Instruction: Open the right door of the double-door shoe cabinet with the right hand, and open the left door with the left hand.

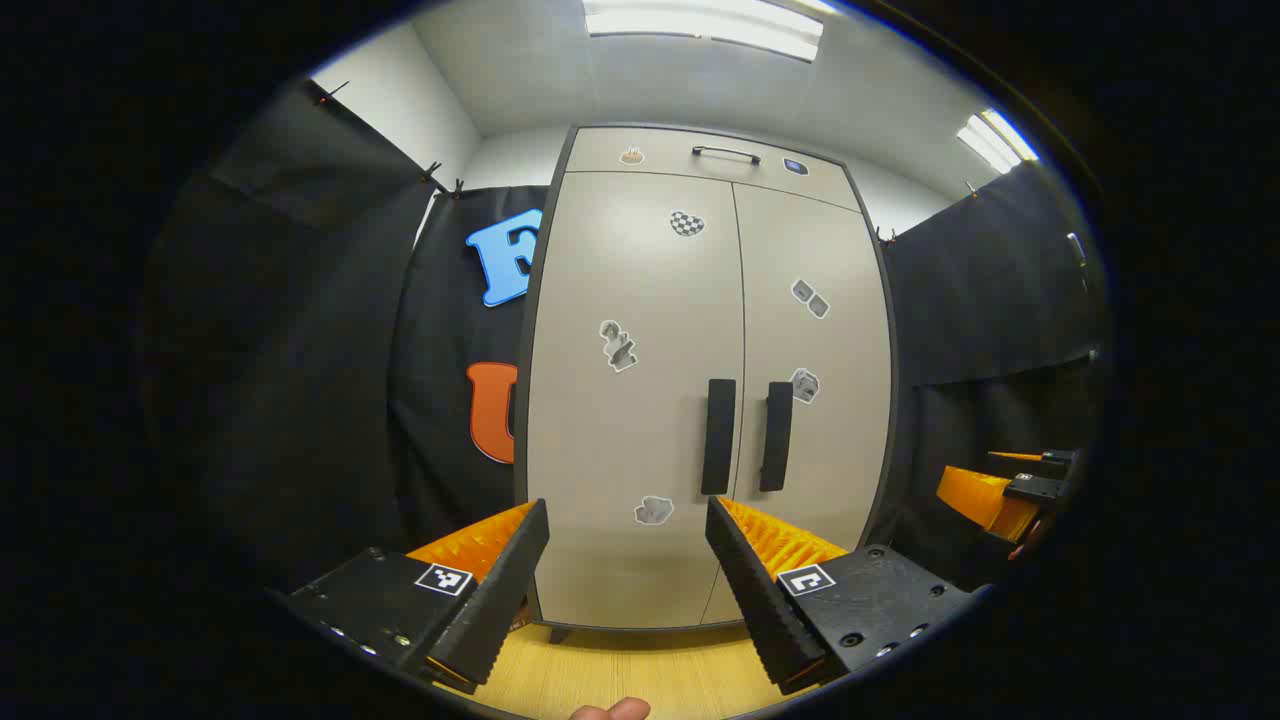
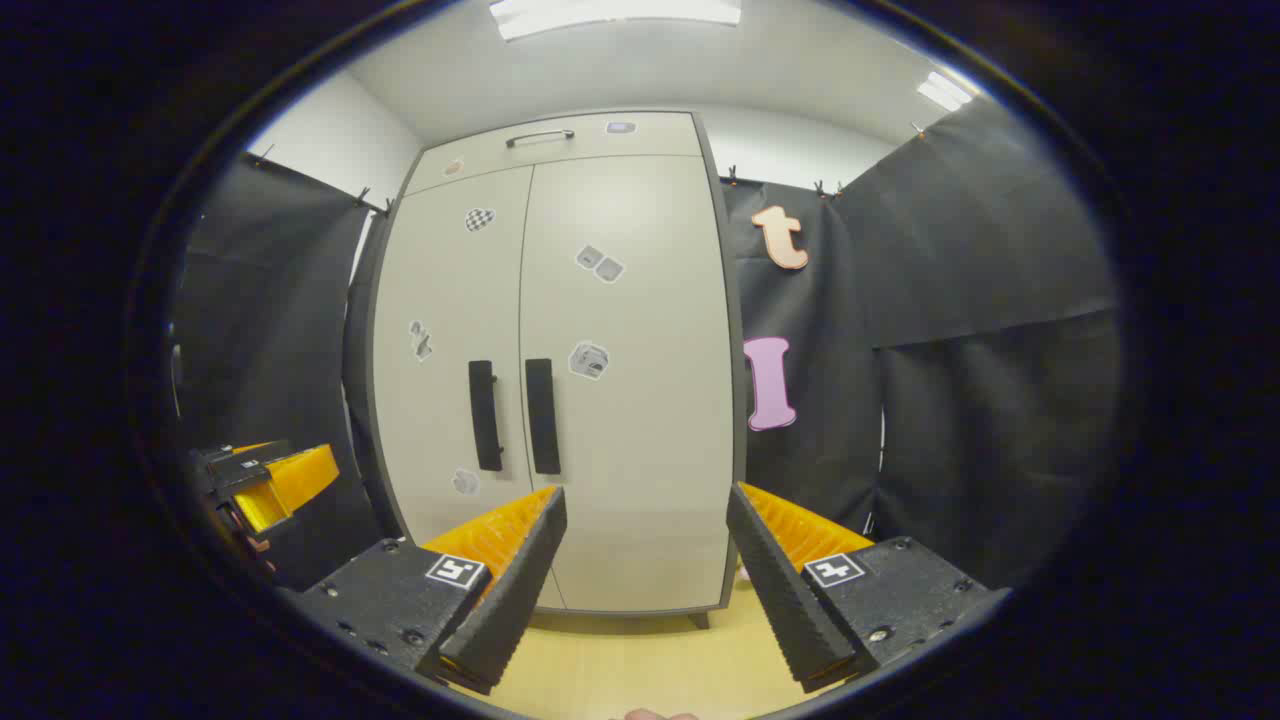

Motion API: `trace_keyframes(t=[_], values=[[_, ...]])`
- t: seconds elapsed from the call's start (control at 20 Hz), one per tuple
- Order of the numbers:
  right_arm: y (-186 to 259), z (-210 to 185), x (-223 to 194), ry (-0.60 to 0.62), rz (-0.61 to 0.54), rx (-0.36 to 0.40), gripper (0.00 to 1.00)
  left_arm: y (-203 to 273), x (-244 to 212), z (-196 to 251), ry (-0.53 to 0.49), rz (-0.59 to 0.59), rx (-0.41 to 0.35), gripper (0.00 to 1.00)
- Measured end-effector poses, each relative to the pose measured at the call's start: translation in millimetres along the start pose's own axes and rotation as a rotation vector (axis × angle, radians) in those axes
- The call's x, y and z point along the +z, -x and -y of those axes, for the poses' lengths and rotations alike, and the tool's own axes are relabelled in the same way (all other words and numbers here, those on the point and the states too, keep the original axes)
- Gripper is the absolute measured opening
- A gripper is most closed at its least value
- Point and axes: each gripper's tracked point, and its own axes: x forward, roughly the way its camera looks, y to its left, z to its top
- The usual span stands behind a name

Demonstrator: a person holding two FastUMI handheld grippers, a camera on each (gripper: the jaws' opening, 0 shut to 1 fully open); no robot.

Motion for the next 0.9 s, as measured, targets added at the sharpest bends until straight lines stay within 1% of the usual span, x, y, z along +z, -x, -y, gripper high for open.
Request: trace_keyframes(t=[0.25,0.5,0.55,0.75,0.8,0.9], values=[[1,1,7,0.018,0.021,0.006,0.98,-2,2,7,-0.002,0.0,-0.007,0.95],[2,7,7,0.007,0.022,0.0,0.99,-3,3,11,-0.012,0.007,-0.012,0.95],[2,7,6,0.002,0.021,-0.003,1.0,-3,2,10,-0.013,0.004,-0.011,0.95],[3,10,5,-0.001,0.019,-0.01,1.0,-2,3,10,-0.002,0.005,-0.013,0.95],[2,10,5,0.0,0.017,-0.011,0.98,-2,3,10,-0.002,0.005,-0.012,0.95],[3,9,4,-0.005,0.014,-0.008,0.98,-1,4,9,-0.003,0.006,-0.013,0.95]])
